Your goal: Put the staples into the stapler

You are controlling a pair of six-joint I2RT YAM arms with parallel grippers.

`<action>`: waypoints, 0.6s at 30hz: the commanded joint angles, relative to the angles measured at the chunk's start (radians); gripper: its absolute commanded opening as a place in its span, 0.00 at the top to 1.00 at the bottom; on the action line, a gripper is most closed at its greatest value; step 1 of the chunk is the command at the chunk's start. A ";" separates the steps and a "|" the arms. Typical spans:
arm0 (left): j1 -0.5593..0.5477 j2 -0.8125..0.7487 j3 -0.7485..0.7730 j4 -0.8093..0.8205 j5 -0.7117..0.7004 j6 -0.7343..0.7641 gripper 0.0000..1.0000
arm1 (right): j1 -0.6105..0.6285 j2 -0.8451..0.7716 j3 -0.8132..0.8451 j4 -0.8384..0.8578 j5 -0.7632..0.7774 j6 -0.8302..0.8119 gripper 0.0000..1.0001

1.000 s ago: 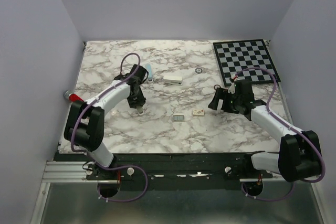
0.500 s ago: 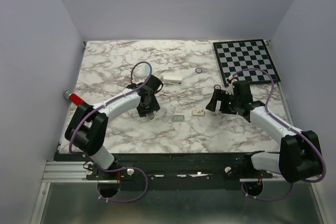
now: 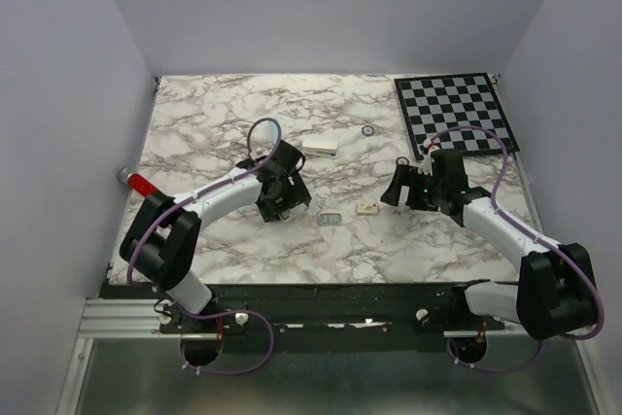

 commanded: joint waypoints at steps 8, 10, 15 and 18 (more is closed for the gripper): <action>0.000 0.106 0.082 0.150 0.136 -0.038 0.11 | 0.006 -0.036 -0.010 -0.011 0.023 -0.018 0.00; 0.000 0.091 0.076 0.121 0.144 -0.027 0.11 | 0.006 -0.041 -0.009 -0.016 0.020 -0.024 0.00; 0.000 -0.051 0.095 -0.008 0.069 0.142 0.09 | 0.006 -0.062 -0.013 -0.005 -0.003 -0.044 0.00; 0.000 -0.090 0.164 -0.068 -0.003 0.392 0.06 | 0.013 -0.076 -0.016 0.024 -0.034 -0.059 0.00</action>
